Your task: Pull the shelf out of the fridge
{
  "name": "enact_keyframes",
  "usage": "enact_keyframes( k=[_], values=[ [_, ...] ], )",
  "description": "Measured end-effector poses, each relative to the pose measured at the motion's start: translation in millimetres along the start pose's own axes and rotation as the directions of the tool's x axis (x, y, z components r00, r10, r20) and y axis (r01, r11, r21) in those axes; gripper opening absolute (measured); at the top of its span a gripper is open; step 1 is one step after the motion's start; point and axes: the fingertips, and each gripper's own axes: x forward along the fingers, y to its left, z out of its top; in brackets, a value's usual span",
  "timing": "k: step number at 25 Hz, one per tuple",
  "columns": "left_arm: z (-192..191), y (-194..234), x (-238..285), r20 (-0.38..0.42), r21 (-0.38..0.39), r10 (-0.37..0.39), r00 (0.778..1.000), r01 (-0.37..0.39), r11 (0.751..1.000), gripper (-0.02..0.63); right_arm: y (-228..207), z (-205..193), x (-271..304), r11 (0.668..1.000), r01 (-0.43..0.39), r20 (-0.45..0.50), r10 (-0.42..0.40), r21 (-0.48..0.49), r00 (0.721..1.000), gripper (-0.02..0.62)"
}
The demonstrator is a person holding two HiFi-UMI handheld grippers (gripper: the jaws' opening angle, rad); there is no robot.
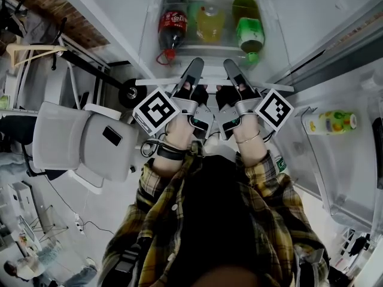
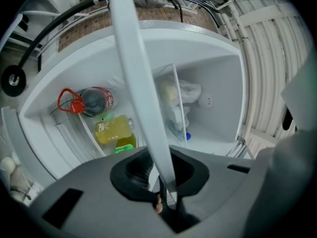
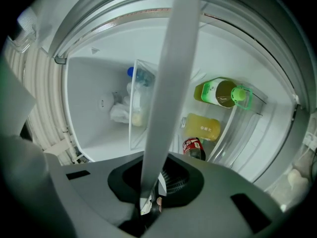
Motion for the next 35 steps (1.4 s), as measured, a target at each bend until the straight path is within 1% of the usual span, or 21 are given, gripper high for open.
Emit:
enact_keyframes(
  k=[2, 4, 8, 11, 14, 17, 20, 25, 35],
  values=[
    [-3.0, -2.7, -2.2, 0.007, -0.016, -0.010, 1.000, 0.010, 1.000, 0.052, 0.5, -1.3, -3.2, 1.000, -0.004, -0.003, 0.004, 0.007, 1.000, 0.040],
    [-4.6, 0.1, -6.7, 0.010, 0.007, 0.008, 1.000, -0.008, 1.000, 0.052, 0.2, -2.9, -6.6, 1.000, -0.007, -0.010, 0.008, 0.008, 1.000, 0.040],
    [-7.7, -0.3, -10.2, 0.018, 0.005, 0.009, 1.000, -0.009, 1.000, 0.052, -0.1, -4.4, -11.0, 1.000, -0.006, -0.021, 0.006, 0.004, 1.000, 0.041],
    [-8.7, -6.2, -9.2, 0.030, -0.033, -0.018, 0.999, 0.019, 0.999, 0.052, 1.0, -5.2, -11.0, 1.000, -0.005, -0.028, 0.005, 0.000, 1.000, 0.043],
    [-7.6, -5.3, -10.4, 0.031, -0.022, -0.006, 1.000, 0.007, 1.000, 0.052, 2.9, -5.7, -10.7, 1.000, -0.007, -0.031, 0.007, 0.009, 0.999, 0.043],
    [-8.0, -7.7, -9.8, 0.035, -0.038, -0.018, 0.999, 0.019, 0.999, 0.052, 3.6, -5.8, -10.6, 1.000, -0.008, -0.034, 0.008, 0.007, 0.999, 0.043],
    [-7.0, -4.8, -11.4, 0.031, -0.018, -0.002, 1.000, 0.002, 1.000, 0.052, 3.4, -6.2, -10.7, 1.000, -0.005, -0.039, 0.006, 0.004, 0.999, 0.043],
    [-8.3, -9.6, -9.2, 0.039, -0.055, -0.024, 0.999, 0.026, 0.998, 0.052, 3.4, -5.7, -10.5, 1.000, -0.005, -0.041, 0.005, 0.011, 0.999, 0.043],
    [-7.5, -8.5, -10.7, 0.040, -0.047, -0.024, 0.999, 0.026, 0.999, 0.052, 3.4, -6.5, -10.6, 1.000, -0.005, -0.043, 0.006, 0.021, 0.999, 0.043]
  ],
)
